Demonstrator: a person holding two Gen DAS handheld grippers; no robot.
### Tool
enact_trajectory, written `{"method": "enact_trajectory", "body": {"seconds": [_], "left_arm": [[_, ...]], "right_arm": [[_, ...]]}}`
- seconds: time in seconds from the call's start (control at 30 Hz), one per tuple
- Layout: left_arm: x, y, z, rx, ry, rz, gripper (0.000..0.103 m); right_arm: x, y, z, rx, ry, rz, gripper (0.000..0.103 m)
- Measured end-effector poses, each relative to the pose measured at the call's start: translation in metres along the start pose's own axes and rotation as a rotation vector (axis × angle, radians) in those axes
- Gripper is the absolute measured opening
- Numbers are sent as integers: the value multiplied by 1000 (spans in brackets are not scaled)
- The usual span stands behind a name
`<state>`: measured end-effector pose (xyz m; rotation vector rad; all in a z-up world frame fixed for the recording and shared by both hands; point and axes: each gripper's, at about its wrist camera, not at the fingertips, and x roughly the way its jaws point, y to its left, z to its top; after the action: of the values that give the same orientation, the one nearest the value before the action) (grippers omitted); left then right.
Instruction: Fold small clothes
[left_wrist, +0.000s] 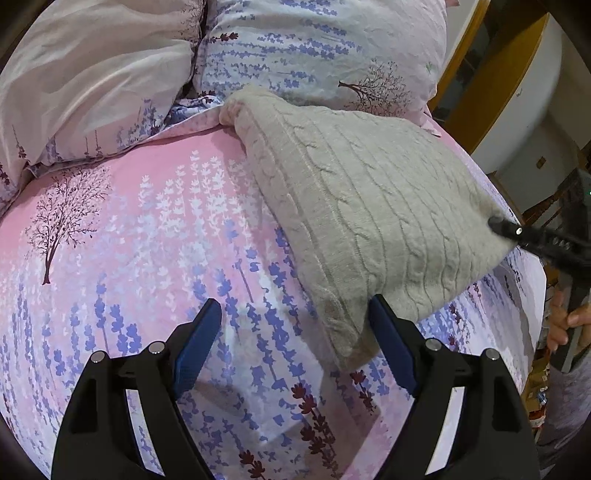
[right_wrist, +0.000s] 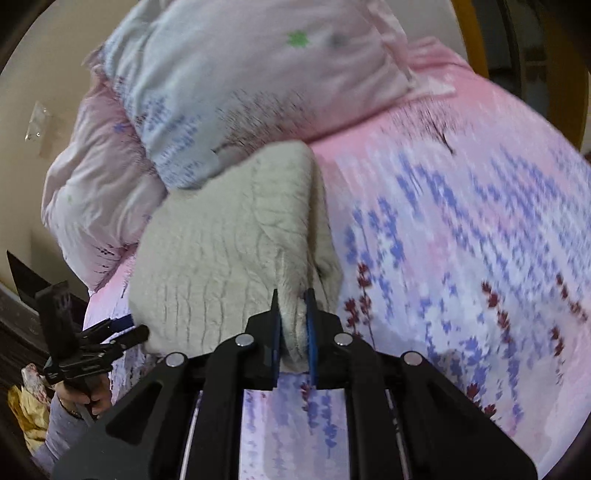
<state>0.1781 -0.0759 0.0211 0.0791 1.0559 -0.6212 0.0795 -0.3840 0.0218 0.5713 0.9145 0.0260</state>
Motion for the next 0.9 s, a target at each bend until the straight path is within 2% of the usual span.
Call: {"method": "enact_trajectory", "body": {"seconds": [0.17,0.23,0.27,0.3,0.37,0.4,0.5,0.6,0.77,0.87,0.9], "left_arm": [[4,-2,2,1,-4,16,83],[2,-2,2,-11,-8,-1,83],[1,-1,4,-20,-12,-18,83],[-4,2,2,-35,-19,-34,83],[-13,11,5,-90,-51,-92,83],[-16,18,9,-134,-63,-128,84],[-9,34,24,-273,-58,-199,84],[5,39,41,-357,-46,-205,84],[27,31,62,-381,-18,-180,84],[33,21,68,-366,-13,-191,78],[35,19,70,-362,-14,-199,67]], "right_arm": [[8,-1,-3,-23,-10,-17,12],[8,3,-3,-39,-7,-27,14],[6,5,-1,-46,-4,-30,23],[1,5,2,-36,-4,-27,40],[-10,1,9,3,-38,4,61],[-18,-4,17,40,-74,49,61],[-16,-17,42,138,-93,116,61],[6,-18,65,174,-60,108,56],[39,-13,78,180,1,86,46],[50,-10,75,176,27,119,21],[51,-7,74,167,23,120,16]]}}
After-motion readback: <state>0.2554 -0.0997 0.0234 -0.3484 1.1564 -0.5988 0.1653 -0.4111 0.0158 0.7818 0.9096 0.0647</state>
